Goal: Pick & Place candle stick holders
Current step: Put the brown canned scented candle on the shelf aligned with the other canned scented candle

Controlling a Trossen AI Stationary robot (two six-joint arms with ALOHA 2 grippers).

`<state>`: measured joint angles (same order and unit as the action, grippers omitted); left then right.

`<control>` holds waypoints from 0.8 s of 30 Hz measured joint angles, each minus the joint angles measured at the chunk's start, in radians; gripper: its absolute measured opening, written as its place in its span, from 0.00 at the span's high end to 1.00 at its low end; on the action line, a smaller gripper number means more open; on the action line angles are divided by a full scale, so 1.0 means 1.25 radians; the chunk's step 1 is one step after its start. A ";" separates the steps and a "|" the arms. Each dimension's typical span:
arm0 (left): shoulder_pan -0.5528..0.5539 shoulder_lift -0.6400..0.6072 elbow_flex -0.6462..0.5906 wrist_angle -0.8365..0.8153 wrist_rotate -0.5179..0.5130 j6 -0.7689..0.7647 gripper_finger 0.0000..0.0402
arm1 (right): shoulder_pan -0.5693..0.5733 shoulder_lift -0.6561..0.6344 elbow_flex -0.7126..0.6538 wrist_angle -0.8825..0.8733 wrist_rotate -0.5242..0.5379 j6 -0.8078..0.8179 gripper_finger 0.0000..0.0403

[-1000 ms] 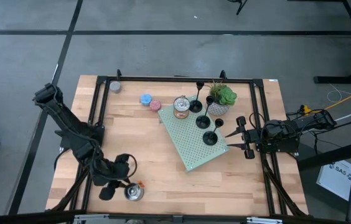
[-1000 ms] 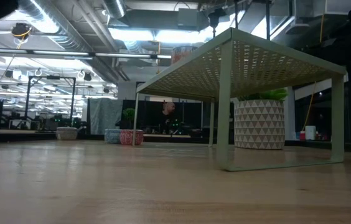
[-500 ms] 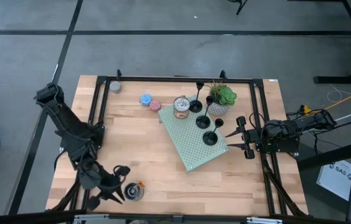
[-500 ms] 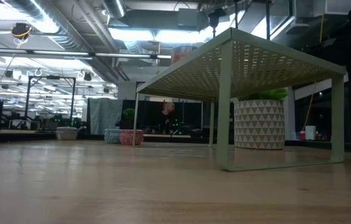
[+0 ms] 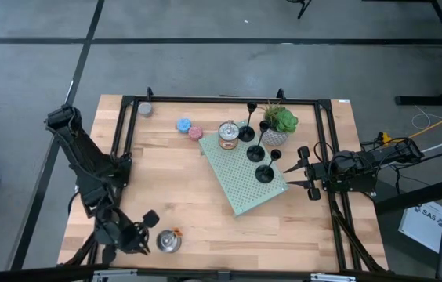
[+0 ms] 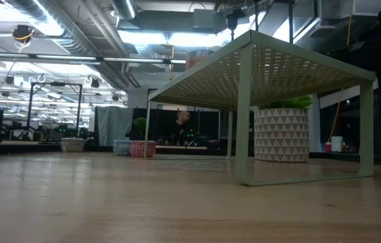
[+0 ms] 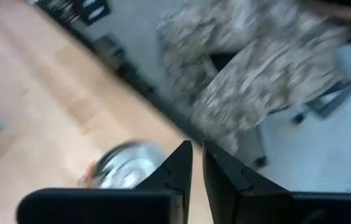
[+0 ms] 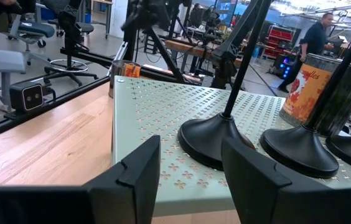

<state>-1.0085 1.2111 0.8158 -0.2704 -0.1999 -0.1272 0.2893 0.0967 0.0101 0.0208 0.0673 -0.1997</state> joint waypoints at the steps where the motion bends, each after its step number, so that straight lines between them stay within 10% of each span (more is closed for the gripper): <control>1: 0.004 0.001 0.000 -0.021 -0.018 0.000 0.90 | 0.000 0.000 0.000 0.000 0.000 0.000 0.57; 15: 0.053 0.075 0.000 -0.080 0.048 0.115 0.64 | 0.000 0.000 0.000 0.000 0.000 0.000 0.57; 24: 0.053 0.158 0.000 -0.076 0.033 0.154 0.64 | 0.000 0.000 0.000 0.000 0.000 0.000 0.57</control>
<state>-0.9424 1.4088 0.8162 -0.3658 -0.1586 0.0653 0.2893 0.0971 0.0101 0.0210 0.0673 -0.1993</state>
